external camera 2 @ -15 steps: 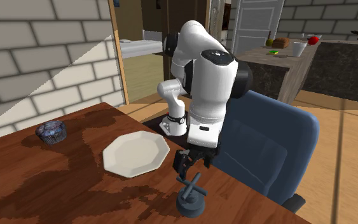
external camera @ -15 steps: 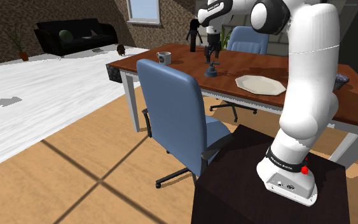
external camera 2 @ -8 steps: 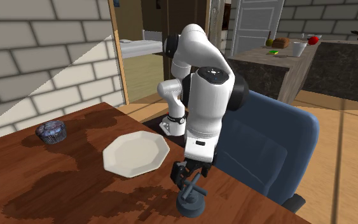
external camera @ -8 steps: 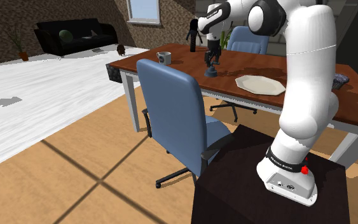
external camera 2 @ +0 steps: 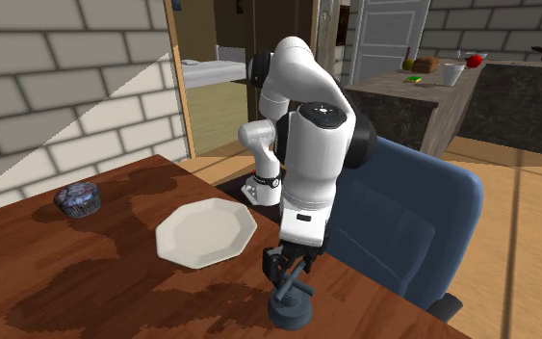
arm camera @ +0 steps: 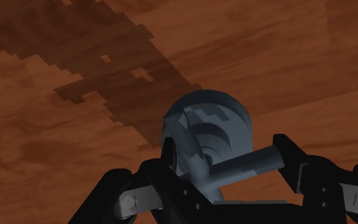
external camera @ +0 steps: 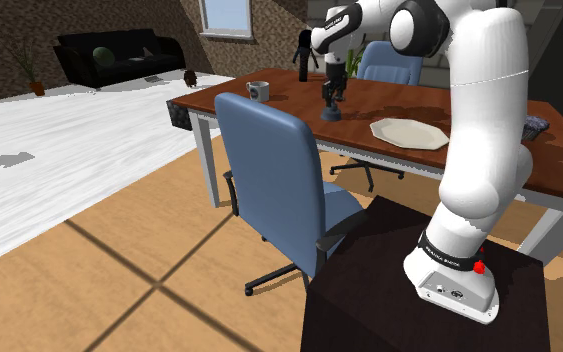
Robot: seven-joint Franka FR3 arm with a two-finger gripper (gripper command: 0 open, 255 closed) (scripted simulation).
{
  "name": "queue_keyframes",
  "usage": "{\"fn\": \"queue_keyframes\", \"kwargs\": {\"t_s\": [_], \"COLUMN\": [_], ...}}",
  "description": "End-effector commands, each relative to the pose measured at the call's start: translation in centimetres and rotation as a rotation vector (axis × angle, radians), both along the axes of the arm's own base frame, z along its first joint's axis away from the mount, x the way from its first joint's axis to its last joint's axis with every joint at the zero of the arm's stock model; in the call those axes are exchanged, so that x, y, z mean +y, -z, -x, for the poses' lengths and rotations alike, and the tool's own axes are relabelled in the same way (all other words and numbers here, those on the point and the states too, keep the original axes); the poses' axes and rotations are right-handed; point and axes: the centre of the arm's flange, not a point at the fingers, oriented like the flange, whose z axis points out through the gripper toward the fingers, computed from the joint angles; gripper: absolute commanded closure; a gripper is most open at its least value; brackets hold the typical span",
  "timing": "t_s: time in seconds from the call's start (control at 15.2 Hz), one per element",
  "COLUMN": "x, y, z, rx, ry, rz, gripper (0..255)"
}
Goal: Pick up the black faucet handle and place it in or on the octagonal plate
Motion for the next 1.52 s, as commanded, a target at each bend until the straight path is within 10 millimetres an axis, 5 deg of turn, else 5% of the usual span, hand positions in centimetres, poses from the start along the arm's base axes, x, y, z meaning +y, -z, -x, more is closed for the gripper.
{"fn": "queue_keyframes", "kwargs": {"t_s": [0.0,0.53,1.45], "x": [-0.1,-0.1,-0.1], "y": [0.1,0.1,-7.3], "z": [0.1,0.1,0.1], "rx": [0.003,0.003,0.003], "ry": [0.002,0.002,0.002], "rz": [0.001,0.001,0.001], "gripper": [255,255,255]}}
